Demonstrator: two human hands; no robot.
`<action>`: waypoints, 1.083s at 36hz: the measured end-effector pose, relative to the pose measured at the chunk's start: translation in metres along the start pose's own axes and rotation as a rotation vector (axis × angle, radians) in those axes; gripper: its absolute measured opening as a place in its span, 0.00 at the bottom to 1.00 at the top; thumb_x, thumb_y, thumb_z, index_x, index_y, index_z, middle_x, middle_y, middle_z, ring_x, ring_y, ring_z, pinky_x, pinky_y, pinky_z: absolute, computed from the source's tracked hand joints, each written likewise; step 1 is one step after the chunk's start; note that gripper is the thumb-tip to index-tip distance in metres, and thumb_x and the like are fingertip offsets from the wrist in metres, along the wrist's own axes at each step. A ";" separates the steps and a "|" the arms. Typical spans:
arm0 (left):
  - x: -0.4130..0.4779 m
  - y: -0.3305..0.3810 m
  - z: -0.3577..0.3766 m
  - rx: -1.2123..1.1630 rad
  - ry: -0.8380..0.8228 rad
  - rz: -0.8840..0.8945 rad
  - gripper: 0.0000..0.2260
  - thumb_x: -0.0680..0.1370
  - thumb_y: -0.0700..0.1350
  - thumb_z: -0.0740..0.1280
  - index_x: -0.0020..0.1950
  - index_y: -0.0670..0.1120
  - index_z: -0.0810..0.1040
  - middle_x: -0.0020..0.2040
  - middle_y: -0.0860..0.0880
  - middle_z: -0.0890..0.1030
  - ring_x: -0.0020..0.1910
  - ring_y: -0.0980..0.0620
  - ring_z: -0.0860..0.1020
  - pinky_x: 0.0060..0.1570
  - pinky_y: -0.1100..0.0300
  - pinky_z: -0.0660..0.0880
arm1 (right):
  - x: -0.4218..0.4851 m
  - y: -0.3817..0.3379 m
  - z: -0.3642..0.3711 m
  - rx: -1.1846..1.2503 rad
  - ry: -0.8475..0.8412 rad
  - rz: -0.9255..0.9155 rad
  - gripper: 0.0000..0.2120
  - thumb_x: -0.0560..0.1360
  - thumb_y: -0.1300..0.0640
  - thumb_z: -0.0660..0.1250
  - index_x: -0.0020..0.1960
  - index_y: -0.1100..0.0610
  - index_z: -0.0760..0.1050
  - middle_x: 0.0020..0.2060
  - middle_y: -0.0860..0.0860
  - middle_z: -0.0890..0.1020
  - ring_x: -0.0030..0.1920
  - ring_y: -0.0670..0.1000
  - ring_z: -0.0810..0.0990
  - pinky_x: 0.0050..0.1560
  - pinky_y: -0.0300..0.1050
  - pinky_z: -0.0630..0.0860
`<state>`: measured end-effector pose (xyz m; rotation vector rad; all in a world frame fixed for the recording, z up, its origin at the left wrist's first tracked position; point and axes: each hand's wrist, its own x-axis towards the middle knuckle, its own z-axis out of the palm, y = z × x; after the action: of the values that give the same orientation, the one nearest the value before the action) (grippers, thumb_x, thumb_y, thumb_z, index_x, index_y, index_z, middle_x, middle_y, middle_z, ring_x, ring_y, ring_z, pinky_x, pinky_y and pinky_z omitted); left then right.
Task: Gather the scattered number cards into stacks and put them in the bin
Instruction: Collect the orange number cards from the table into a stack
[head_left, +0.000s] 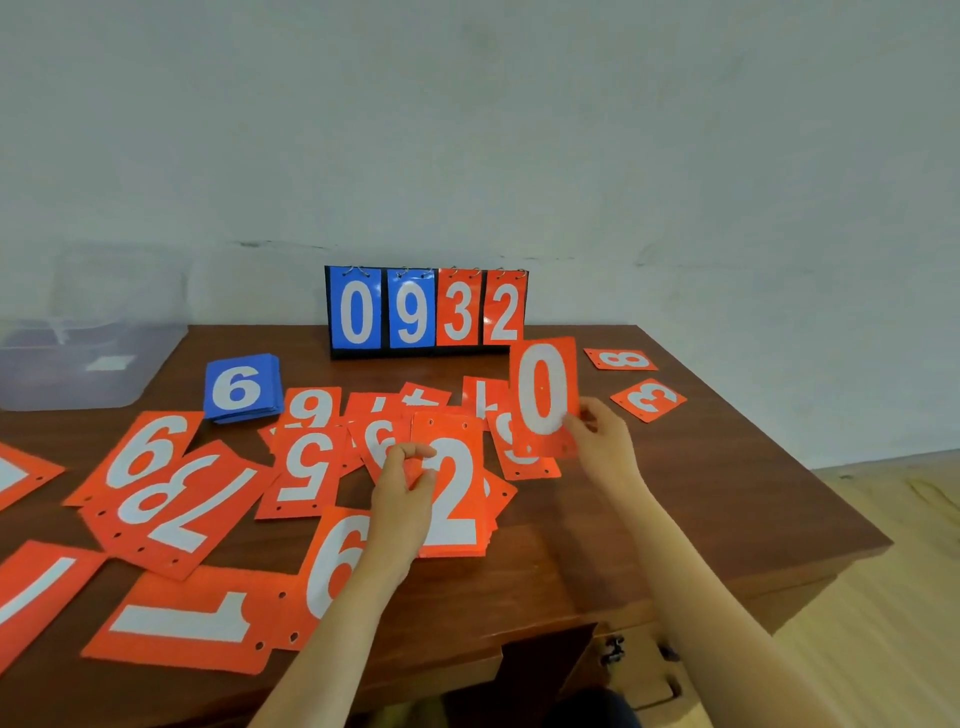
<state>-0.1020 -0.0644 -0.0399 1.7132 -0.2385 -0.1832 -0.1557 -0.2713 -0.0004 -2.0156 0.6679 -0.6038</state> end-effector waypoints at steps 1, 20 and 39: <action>0.000 0.001 0.001 -0.006 0.002 0.003 0.09 0.80 0.41 0.62 0.57 0.53 0.70 0.67 0.50 0.69 0.48 0.58 0.72 0.40 0.67 0.73 | -0.007 0.001 -0.004 0.062 -0.012 0.005 0.12 0.80 0.55 0.61 0.63 0.54 0.72 0.55 0.48 0.78 0.55 0.47 0.77 0.52 0.41 0.75; -0.015 0.007 0.007 -0.044 -0.042 -0.039 0.08 0.79 0.44 0.63 0.56 0.56 0.70 0.65 0.50 0.71 0.58 0.47 0.76 0.51 0.51 0.80 | -0.033 0.040 -0.073 -0.635 0.180 -0.034 0.10 0.78 0.53 0.63 0.57 0.49 0.80 0.53 0.51 0.73 0.55 0.51 0.64 0.55 0.43 0.67; -0.016 0.002 0.015 -0.004 -0.046 -0.039 0.09 0.80 0.43 0.62 0.54 0.58 0.69 0.68 0.49 0.70 0.60 0.48 0.74 0.50 0.55 0.79 | -0.045 0.051 -0.061 -0.225 0.088 0.023 0.09 0.77 0.55 0.66 0.56 0.54 0.77 0.54 0.50 0.81 0.53 0.48 0.79 0.52 0.42 0.76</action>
<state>-0.1214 -0.0753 -0.0405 1.7117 -0.2385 -0.2517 -0.2386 -0.3013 -0.0228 -2.1948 0.8430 -0.6302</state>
